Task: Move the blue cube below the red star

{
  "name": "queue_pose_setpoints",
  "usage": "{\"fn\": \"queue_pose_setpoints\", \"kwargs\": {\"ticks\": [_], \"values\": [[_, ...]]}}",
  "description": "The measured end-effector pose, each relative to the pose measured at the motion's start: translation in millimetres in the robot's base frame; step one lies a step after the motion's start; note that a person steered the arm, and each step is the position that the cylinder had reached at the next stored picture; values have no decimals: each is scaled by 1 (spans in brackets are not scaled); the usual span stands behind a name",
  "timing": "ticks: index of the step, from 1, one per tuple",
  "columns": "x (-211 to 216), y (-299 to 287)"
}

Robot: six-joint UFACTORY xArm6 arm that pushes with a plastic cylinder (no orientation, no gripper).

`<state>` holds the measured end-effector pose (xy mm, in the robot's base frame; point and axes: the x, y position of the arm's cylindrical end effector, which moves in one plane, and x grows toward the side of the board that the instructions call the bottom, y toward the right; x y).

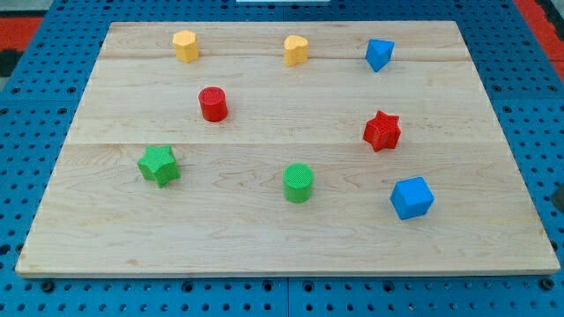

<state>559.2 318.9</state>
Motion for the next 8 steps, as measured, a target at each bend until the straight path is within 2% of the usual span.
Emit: {"fn": "queue_pose_setpoints", "kwargs": {"ticks": [1, 2, 3, 4, 5, 6, 7, 8], "values": [[40, -43], [29, -107], [-3, -121], [-9, -144], [24, -158], [5, -190], [-19, -185], [-24, -138]]}}
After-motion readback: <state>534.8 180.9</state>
